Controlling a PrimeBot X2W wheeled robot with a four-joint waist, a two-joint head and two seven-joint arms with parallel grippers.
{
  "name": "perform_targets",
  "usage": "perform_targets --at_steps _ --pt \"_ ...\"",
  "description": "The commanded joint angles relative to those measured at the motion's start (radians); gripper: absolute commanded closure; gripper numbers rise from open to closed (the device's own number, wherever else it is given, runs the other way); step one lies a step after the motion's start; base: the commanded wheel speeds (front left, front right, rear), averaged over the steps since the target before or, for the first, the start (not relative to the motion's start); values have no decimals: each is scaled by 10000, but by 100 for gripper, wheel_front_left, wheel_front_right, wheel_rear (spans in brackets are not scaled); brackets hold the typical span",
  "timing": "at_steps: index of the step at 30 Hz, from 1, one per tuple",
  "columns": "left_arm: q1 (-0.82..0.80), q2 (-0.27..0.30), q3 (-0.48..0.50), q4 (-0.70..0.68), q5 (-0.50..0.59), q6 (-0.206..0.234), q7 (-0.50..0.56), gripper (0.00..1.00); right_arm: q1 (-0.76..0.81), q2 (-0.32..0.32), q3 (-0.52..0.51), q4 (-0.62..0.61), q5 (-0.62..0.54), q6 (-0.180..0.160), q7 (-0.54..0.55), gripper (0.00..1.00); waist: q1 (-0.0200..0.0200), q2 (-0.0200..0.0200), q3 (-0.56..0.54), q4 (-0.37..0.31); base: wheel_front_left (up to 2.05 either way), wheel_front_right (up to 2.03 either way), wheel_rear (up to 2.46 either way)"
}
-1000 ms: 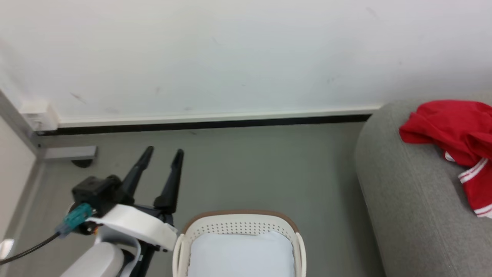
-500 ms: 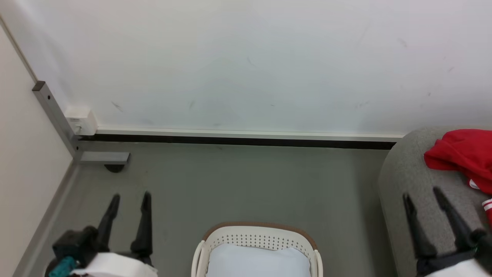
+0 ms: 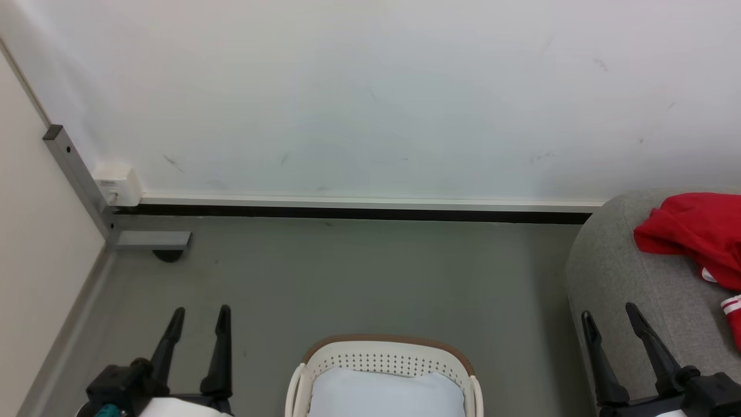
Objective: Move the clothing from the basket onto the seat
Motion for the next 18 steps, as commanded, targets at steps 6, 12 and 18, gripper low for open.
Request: perform_targets --at_steps 6,12,18 --pt "196 -322 393 132 438 -309 -3 0 -33 107 -115 -84 -74 -26 -69 0 1 -1 38 -11 0 0 0" --pt "215 -565 706 273 632 -574 -3 0 -61 179 -147 -115 -92 -26 -91 0 1 -1 65 -18 0 0 0" --pt "221 -732 865 364 882 -783 -4 0 -65 259 -237 -88 -88 -26 -83 0 1 -1 66 -23 0 0 0"
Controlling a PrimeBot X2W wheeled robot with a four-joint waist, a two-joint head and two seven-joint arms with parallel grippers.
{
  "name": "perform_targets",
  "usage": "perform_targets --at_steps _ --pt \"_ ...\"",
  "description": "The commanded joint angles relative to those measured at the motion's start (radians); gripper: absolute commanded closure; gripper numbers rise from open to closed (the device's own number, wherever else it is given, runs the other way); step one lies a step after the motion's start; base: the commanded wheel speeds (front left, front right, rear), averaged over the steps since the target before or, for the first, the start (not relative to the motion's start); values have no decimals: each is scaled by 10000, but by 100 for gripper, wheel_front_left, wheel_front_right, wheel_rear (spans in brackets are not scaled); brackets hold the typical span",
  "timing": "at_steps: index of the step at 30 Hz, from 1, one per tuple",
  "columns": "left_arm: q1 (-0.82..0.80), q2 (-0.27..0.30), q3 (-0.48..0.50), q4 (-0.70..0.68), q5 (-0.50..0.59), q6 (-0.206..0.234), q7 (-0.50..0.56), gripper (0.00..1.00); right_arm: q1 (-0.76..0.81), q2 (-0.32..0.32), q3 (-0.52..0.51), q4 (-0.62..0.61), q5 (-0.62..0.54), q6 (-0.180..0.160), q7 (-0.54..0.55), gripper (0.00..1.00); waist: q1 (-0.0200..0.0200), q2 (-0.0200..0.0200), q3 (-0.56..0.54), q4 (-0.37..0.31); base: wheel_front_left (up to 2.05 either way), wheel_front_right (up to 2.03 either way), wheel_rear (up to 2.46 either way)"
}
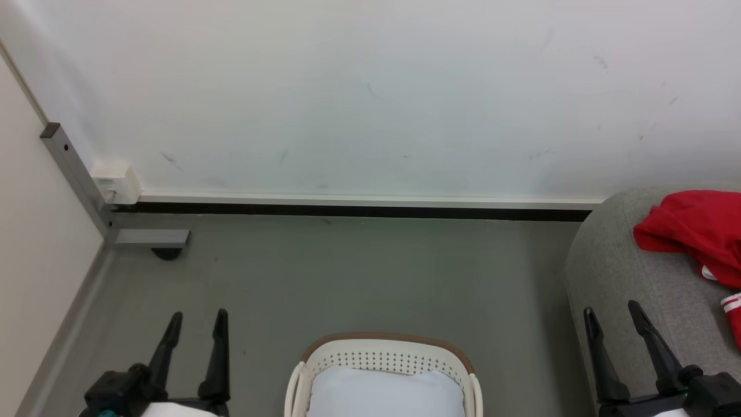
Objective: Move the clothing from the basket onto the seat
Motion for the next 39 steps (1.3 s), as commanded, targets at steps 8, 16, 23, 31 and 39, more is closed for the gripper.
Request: perform_targets --at_steps 8,16,23,31,39 --pt "110 -208 -14 576 -23 -298 5 100 123 39 -44 186 5 0 6 100 0 0 -12 -25 0 0 0" --pt "-29 -350 303 686 -1378 -442 442 100 29 76 -224 266 1516 -2 365 100 0 0 15 -19 0 0 0" --pt "-117 -462 528 738 -2470 -558 768 100 -84 102 -382 364 2721 -3 669 100 0 0 39 -14 0 0 0" --pt "-199 -567 737 793 -3485 -665 1067 100 -172 132 -529 444 3826 -4 949 100 0 0 63 -8 0 0 0" --pt "-290 -680 962 853 -4557 -778 1390 100 -266 172 -696 524 4980 -6 1250 100 0 0 90 -2 0 0 0"
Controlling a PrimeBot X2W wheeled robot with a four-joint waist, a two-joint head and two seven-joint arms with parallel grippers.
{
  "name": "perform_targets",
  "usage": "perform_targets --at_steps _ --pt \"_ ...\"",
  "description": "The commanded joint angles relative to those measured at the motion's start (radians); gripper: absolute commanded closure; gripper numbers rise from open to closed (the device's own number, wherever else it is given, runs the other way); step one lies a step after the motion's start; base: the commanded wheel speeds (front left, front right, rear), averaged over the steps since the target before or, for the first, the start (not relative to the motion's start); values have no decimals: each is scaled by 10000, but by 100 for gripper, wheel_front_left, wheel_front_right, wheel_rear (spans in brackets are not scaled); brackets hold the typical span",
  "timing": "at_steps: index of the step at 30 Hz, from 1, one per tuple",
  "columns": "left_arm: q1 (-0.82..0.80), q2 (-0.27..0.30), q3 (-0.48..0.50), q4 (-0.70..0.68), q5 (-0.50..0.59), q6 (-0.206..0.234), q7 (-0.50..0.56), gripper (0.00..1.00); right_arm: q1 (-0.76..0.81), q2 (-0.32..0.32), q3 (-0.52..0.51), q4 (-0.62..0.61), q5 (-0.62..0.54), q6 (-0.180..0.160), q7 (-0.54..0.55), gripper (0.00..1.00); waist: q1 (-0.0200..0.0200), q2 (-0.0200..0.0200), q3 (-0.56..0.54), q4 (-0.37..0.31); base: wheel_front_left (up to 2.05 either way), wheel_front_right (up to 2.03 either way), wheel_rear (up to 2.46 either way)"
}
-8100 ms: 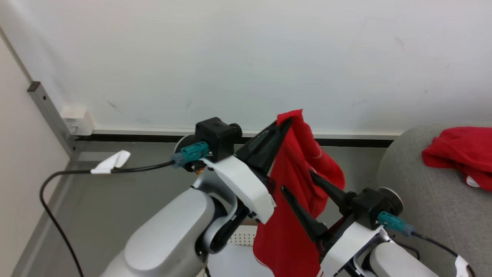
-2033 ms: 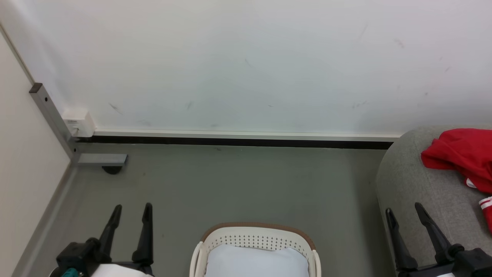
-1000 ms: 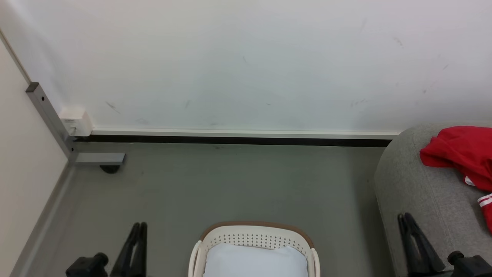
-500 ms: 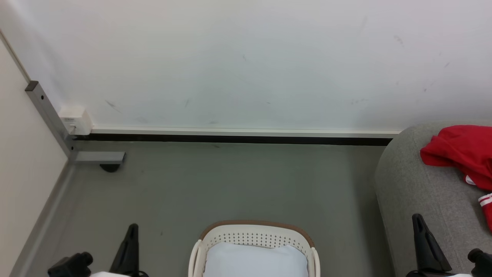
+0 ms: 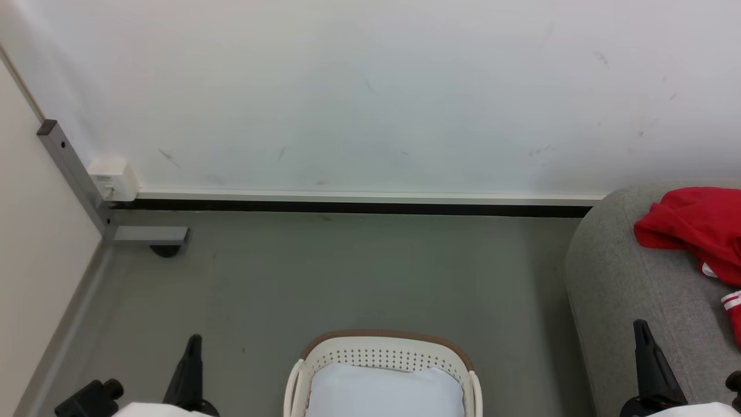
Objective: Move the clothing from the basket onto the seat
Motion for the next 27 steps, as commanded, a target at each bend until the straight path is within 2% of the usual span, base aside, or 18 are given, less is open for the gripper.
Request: perform_targets --at_steps 1,27 --pt "-273 12 122 -89 -268 -56 50 100 -313 -47 -92 -104 280 -6 64 100 -1 0 2 1 0 0 0" --pt "-509 -288 733 85 -3128 -365 917 100 -542 96 -568 128 3355 -11 906 100 -1 0 90 21 0 0 0"
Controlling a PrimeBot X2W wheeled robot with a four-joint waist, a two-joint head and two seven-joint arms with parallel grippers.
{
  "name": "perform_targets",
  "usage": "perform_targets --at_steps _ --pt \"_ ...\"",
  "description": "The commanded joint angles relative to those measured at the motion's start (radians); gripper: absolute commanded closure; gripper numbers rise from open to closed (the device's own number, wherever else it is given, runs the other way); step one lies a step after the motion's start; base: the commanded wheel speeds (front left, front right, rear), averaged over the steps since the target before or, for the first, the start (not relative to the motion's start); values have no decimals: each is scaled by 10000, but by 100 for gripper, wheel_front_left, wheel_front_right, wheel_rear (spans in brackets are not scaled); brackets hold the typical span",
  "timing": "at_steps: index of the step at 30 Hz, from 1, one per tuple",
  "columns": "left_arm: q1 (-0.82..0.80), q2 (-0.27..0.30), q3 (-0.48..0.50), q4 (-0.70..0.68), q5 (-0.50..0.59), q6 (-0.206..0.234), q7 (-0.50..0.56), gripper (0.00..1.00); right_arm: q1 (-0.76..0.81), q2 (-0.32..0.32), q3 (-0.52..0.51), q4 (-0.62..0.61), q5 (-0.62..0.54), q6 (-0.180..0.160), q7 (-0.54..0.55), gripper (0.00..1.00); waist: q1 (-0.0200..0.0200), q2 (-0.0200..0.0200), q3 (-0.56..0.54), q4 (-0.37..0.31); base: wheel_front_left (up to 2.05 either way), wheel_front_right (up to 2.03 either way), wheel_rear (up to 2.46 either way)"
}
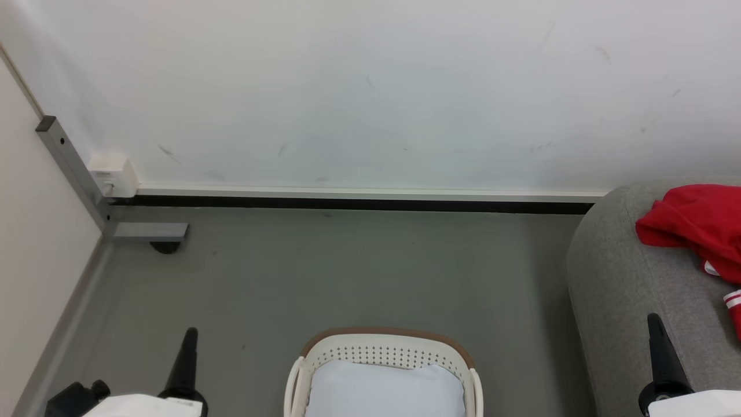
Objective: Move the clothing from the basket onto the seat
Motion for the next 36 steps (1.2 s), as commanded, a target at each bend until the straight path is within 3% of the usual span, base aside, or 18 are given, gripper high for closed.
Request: perform_targets --at_steps 1,36 --pt "-226 9 108 -57 -300 -80 49 100 -207 -10 -80 -54 270 -11 64 100 -1 -1 4 1 0 0 0" --pt "-447 -301 723 128 -3144 -391 933 100 -449 154 -610 197 3334 -17 954 100 -1 -1 122 28 0 0 0"
